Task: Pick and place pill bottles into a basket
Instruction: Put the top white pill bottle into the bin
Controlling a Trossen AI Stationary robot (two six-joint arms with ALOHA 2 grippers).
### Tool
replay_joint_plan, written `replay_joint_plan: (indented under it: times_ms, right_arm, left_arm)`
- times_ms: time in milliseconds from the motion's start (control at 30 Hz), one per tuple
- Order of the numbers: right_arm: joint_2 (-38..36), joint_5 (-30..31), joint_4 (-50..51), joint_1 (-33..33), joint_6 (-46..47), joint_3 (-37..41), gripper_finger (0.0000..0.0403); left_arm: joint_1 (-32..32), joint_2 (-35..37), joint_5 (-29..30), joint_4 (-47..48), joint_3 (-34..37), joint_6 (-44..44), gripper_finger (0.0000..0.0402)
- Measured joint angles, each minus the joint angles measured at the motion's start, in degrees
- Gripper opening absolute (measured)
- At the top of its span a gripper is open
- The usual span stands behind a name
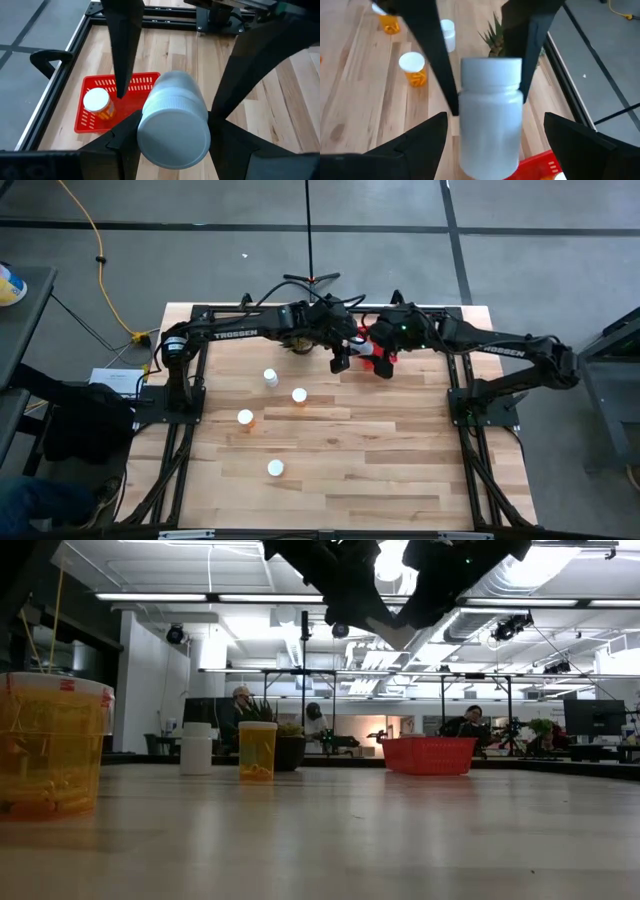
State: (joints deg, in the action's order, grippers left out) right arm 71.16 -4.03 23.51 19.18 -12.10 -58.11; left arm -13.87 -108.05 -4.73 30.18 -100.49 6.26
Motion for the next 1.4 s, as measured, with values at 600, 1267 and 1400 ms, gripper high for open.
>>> replay_joint_plan:
  times_ms: [600, 1267, 1400]
  right_arm:
    - [0.57, -0.22, 1.36, -0.02, -2.14, -1.22, 0.0246]
    - [0.59, -0.83, 1.64, -0.02, -1.92, -1.2, 0.0209]
    - [0.61, -1.09, 2.0, -0.03, -1.66, -1.2, 0.0242]
  left_arm:
    - [0.0, 0.02, 0.86, 0.03, 0.02, 0.83, 0.0229]
    - [-0.02, 0.07, -0.2, -0.14, 0.11, 2.8, 0.0229]
    - [0.0, 0.11, -0.43, -0.75, 0.11, 2.93, 0.0229]
